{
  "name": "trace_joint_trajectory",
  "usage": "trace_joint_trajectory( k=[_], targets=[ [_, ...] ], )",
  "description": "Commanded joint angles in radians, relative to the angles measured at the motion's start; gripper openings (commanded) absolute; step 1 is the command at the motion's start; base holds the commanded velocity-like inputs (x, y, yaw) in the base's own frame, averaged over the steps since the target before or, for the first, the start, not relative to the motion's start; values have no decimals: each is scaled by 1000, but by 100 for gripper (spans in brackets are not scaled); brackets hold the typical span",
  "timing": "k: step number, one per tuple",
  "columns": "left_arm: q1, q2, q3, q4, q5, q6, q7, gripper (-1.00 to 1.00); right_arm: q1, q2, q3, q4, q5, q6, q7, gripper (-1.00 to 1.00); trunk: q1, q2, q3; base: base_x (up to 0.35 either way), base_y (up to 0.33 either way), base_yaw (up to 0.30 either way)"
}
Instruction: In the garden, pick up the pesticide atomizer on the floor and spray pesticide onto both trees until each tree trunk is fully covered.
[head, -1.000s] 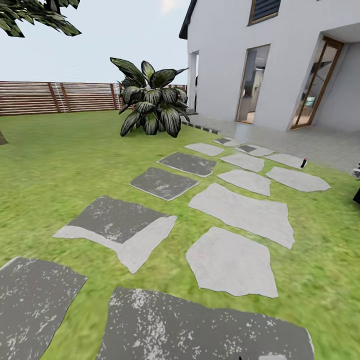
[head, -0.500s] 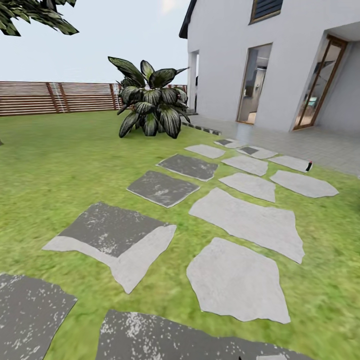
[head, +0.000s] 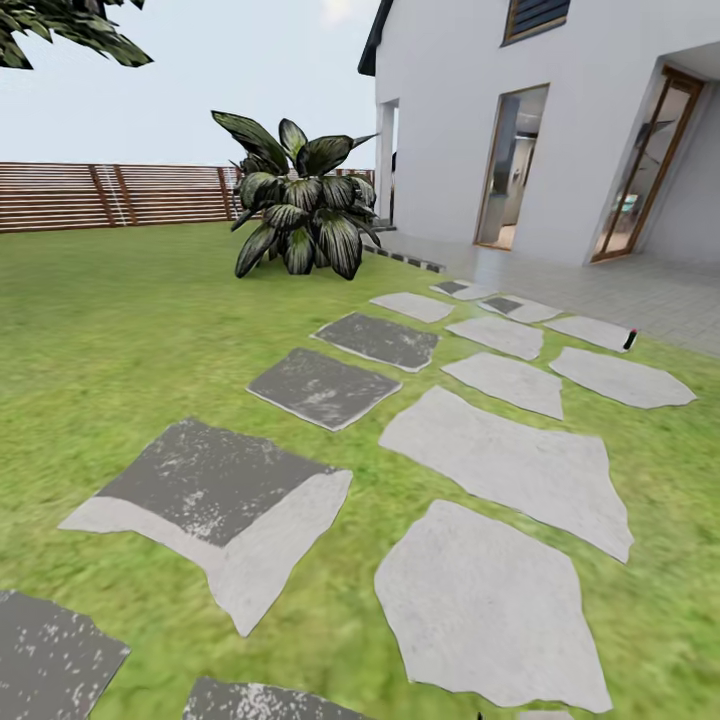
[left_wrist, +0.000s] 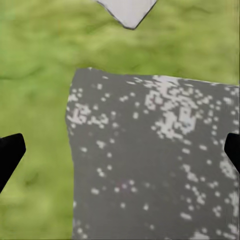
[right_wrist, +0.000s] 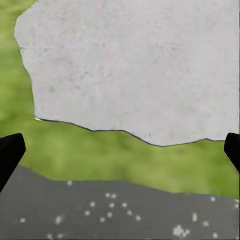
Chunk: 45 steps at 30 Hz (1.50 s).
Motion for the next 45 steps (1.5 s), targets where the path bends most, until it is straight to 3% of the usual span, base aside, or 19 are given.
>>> trace_joint_trajectory(
  k=[1, 28, 45],
  targets=[
    [-1, 0, 4, 1, 0, -3, -2, 100, 0, 0, 0, 1, 0, -3, 0, 100, 0, 0, -1, 334, 0, 0],
    [-1, 0, 4, 1, 0, -3, -1, 100, 0, 0, -5, 0, -2, -3, -4, 100, 0, 0, -1, 334, 0, -7],
    [-1, 0, 4, 1, 0, -3, -2, 100, 0, 0, -6, 1, -1, -3, -3, 100, 0, 0, -1, 334, 0, -271]
  ],
)
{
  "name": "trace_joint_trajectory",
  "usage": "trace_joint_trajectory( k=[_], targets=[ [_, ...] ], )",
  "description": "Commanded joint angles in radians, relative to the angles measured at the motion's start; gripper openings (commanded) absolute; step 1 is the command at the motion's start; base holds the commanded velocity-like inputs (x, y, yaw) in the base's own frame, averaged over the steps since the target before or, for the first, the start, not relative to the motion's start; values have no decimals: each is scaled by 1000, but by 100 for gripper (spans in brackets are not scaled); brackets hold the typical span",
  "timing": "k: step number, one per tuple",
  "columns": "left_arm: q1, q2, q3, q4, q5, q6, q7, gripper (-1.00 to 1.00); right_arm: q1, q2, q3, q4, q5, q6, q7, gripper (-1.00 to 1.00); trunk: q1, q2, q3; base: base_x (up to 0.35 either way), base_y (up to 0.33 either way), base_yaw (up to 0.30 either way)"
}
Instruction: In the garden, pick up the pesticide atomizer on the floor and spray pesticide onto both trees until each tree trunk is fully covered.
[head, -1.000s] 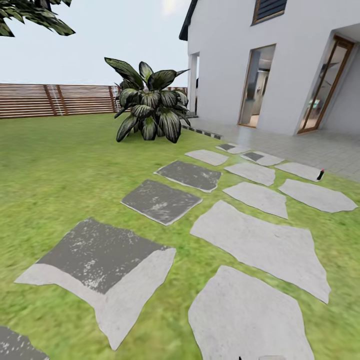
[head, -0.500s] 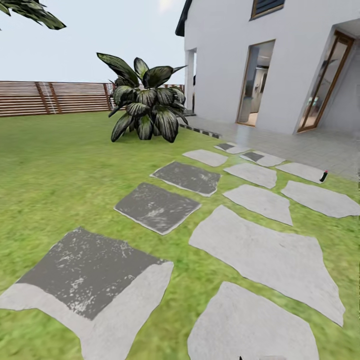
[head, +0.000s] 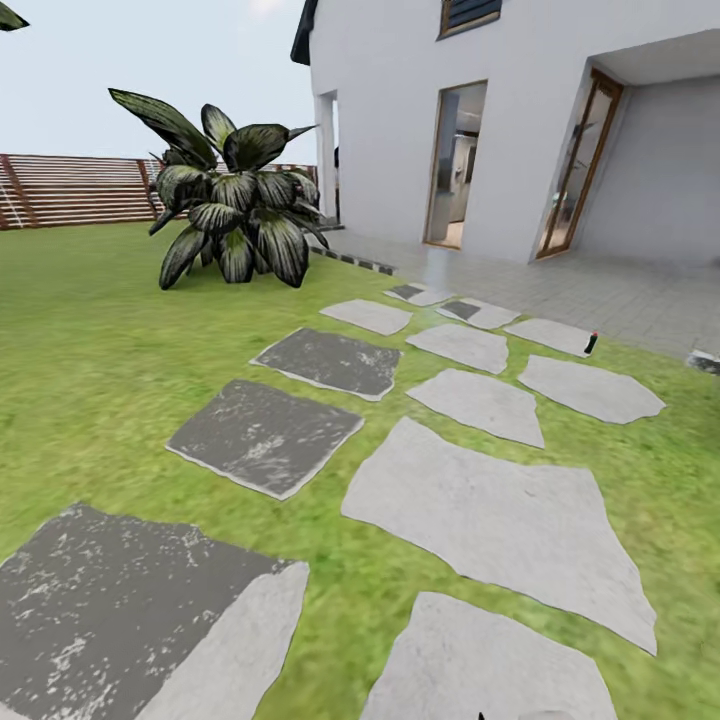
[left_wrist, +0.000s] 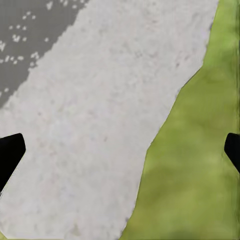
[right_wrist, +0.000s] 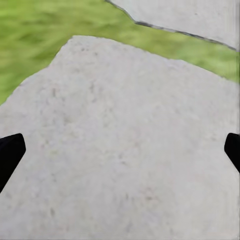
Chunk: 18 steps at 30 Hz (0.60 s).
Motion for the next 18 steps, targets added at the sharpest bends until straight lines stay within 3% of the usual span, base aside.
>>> trace_joint_trajectory(
  k=[1, 18],
  targets=[
    [0, 0, 4, 0, 0, -3, -2, 100, -1, 0, 0, 1, 0, -3, 0, 100, 0, 0, -1, 334, 0, -296],
    [0, 0, 4, 1, 0, -3, -2, 100, -1, 0, 0, 1, 0, -3, 0, 100, 0, 0, -1, 336, 0, -295]
  ],
)
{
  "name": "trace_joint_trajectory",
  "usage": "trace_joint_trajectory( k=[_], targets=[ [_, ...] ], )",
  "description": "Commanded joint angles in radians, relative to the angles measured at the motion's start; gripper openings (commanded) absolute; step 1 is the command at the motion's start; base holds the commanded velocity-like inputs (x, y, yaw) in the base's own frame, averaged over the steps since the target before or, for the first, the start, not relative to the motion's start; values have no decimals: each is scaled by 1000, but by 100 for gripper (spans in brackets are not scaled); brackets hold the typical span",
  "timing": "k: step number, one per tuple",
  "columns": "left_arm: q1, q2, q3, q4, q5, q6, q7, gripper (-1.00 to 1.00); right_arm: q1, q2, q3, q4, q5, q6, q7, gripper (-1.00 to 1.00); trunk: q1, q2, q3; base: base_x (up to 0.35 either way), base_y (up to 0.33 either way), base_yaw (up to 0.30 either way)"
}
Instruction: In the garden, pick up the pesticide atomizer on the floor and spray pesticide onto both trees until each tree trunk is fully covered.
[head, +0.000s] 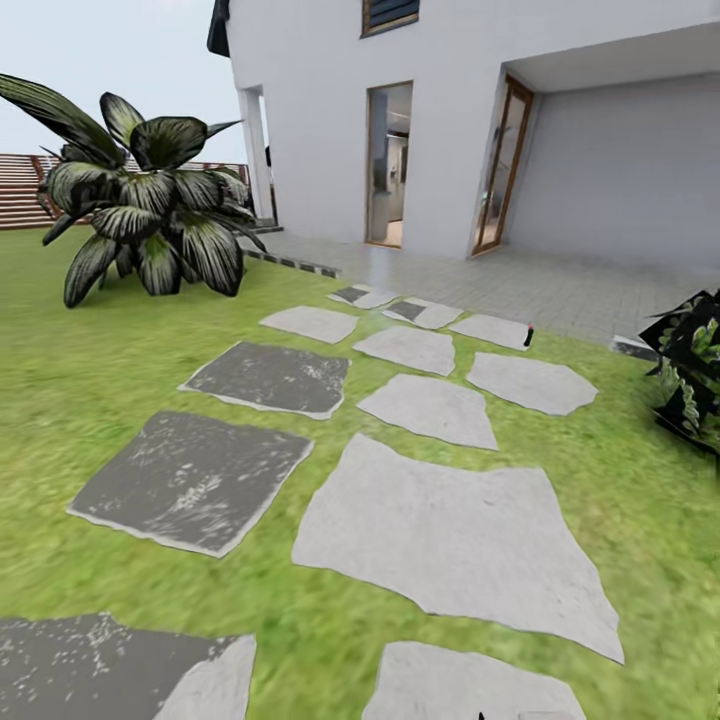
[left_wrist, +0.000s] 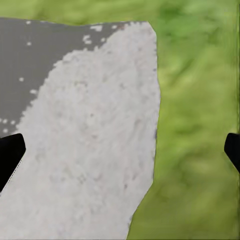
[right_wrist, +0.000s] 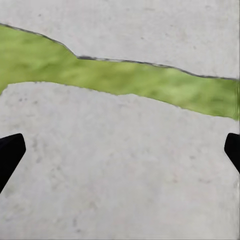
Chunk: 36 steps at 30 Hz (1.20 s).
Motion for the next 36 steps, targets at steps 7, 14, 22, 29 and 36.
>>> trace_joint_trajectory(
  k=[7, 14, 22, 29, 36],
  targets=[
    [0, 0, 4, 0, 0, -3, -2, 100, -1, 0, 0, 1, 0, -3, 0, 100, 0, 0, -1, 338, 0, -245],
    [0, 0, 4, 0, 0, -3, -2, 100, -1, 0, 3, 1, 0, -4, 0, 100, 0, 0, -1, 338, 0, -50],
    [0, 0, 4, 0, 0, -3, -2, 100, -1, 0, 4, 1, 0, -4, 0, 100, 0, 0, -1, 338, 0, -2],
    [0, 0, 4, 0, 0, -4, -2, 100, -1, -1, 4, -7, 0, -4, 3, 100, 0, 0, -1, 338, 0, 0],
    [0, 0, 4, 0, 0, -3, -2, 100, -1, 0, 4, -3, 0, -4, 3, 100, 0, 0, -1, 338, 0, 0]
  ],
)
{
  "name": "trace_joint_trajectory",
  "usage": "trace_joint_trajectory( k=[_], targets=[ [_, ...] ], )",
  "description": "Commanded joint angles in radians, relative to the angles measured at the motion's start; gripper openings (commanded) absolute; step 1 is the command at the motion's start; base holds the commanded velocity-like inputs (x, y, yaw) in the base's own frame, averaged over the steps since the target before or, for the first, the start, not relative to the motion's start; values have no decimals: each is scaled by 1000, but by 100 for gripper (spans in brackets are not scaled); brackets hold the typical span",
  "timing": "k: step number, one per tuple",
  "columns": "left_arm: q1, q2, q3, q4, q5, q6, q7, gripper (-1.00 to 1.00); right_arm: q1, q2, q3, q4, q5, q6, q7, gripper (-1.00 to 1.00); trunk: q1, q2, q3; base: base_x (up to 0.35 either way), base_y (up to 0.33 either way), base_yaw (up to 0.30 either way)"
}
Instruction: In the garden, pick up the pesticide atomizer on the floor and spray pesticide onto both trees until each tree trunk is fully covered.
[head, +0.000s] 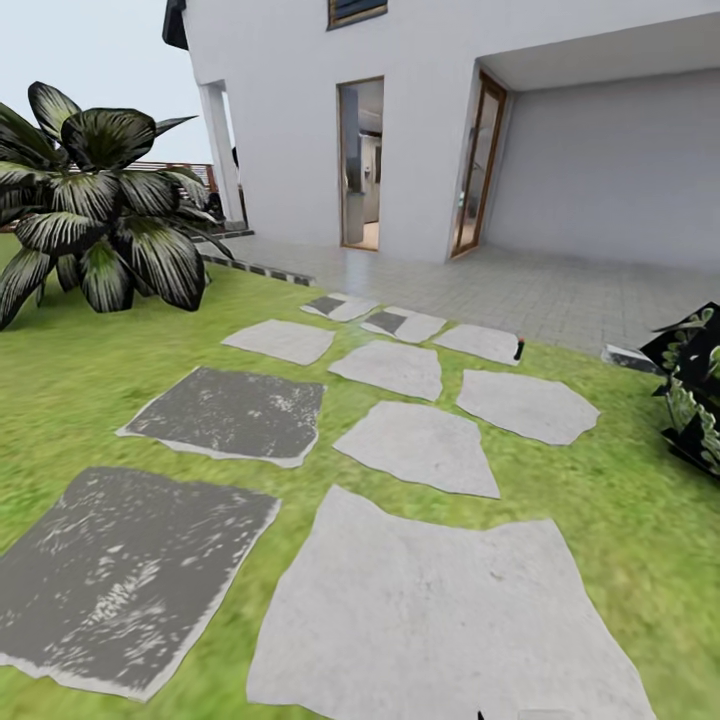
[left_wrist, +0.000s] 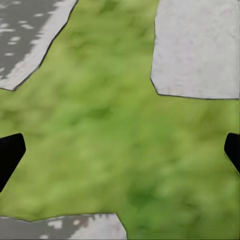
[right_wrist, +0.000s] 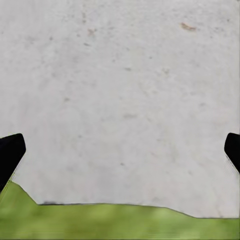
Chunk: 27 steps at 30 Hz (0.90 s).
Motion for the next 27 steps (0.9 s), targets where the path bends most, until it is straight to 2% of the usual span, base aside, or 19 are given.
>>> trace_joint_trajectory(
  k=[1, 15, 22, 27],
  targets=[
    [-1, 0, 4, 1, 0, -3, -2, 100, 0, 0, 0, 2, 0, -3, 0, 100, 0, 0, -1, 338, 0, 0],
    [-1, 0, 4, 1, 0, -3, -1, 100, 0, 0, -4, 4, -1, -3, -3, 100, 0, 0, -1, 338, 0, -2],
    [-1, 0, 4, 1, 0, -3, -1, 100, 0, 0, -3, 4, -1, -3, -3, 100, 0, 0, -1, 338, 0, -185],
    [-1, 0, 4, 1, 0, -3, 0, 100, 0, 0, -3, 4, -1, -3, -4, 100, 0, 0, -1, 338, 0, -44]
  ],
)
